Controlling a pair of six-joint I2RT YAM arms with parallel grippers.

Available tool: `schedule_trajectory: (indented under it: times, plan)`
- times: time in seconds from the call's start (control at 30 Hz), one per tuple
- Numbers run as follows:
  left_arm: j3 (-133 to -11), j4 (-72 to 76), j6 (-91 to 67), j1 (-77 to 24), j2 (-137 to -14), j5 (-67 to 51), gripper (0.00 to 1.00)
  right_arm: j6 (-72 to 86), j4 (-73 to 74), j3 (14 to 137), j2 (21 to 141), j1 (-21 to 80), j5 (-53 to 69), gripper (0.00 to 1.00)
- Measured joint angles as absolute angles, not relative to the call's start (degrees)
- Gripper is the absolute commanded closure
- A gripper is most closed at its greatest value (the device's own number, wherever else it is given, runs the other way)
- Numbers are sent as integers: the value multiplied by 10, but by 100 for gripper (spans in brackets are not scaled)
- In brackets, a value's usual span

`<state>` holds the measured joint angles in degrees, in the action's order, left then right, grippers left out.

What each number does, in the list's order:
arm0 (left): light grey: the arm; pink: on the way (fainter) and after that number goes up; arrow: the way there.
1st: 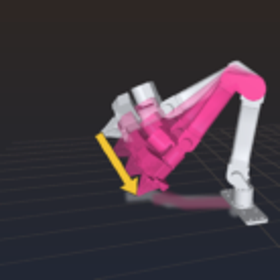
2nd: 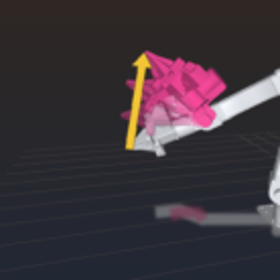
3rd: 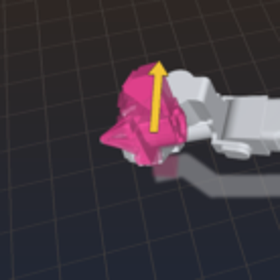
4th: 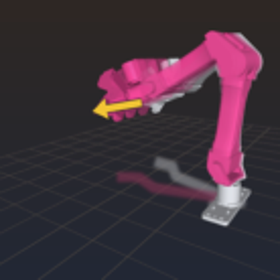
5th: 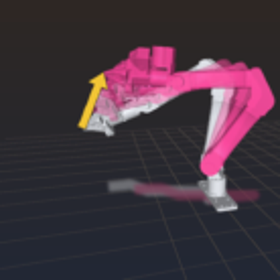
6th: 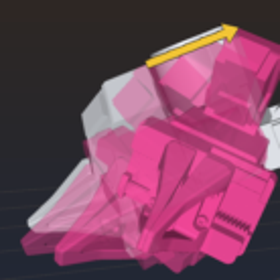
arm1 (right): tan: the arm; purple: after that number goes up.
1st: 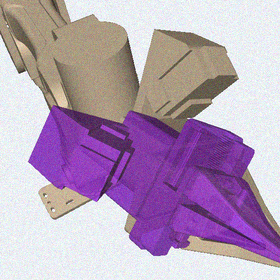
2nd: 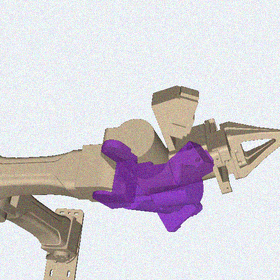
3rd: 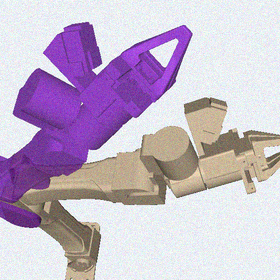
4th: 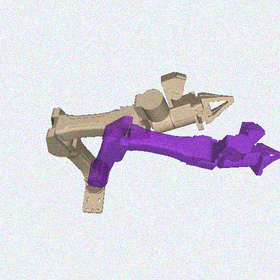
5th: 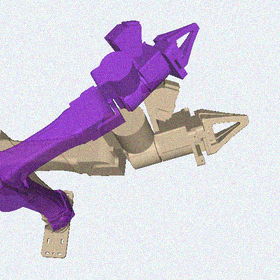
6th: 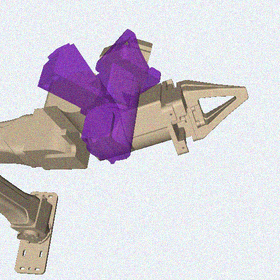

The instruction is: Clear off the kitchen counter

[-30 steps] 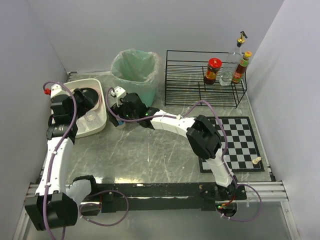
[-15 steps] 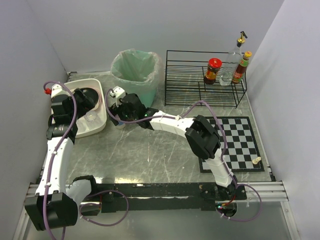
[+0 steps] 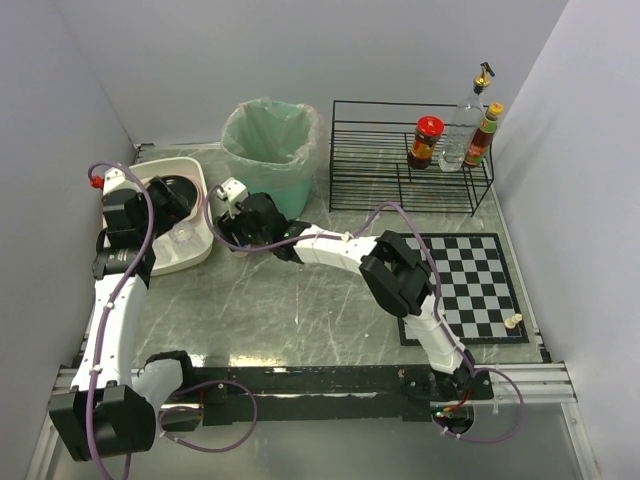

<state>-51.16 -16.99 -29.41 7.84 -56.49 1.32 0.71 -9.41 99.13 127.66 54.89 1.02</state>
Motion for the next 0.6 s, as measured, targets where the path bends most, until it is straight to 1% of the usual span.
schedule_trajectory:
  times: [0.1, 0.2, 0.37, 0.43, 0.47, 0.6]
  plan:
    - [-512, -170, -294, 78, -565, 13, 1, 6, -95, 991, 1277, 548, 8, 46]
    - [-512, -170, -294, 78, -565, 13, 1, 5, -103, 986, 1277, 548, 8, 54]
    - [-512, -170, -294, 78, -565, 13, 1, 4, -153, 949, 1266, 548, 15, 63]
    - [-512, -170, -294, 78, -565, 13, 1, 5, -162, 927, 1253, 548, 25, 68]
    - [-512, -170, -294, 78, -565, 13, 1, 6, -165, 911, 1242, 548, 34, 72]
    - [-512, -170, -294, 78, -565, 13, 1, 12, -165, 836, 1182, 548, 74, 77]
